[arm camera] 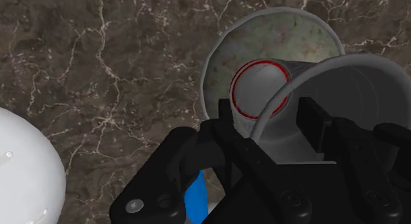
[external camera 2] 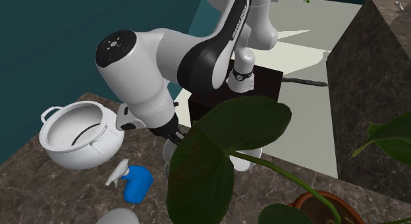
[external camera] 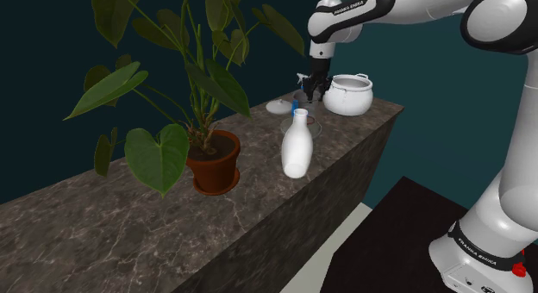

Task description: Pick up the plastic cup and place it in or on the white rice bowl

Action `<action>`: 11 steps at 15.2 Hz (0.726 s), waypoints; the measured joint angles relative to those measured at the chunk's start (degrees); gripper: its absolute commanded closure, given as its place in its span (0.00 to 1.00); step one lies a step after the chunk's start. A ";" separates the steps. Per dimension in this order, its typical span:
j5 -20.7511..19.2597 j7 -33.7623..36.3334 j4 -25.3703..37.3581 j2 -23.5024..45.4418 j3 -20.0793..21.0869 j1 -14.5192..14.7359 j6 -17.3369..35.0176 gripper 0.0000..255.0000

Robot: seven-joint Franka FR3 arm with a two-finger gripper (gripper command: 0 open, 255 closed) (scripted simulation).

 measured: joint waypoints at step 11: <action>-0.21 0.36 6.56 -0.09 -0.17 -0.38 -6.79 0.00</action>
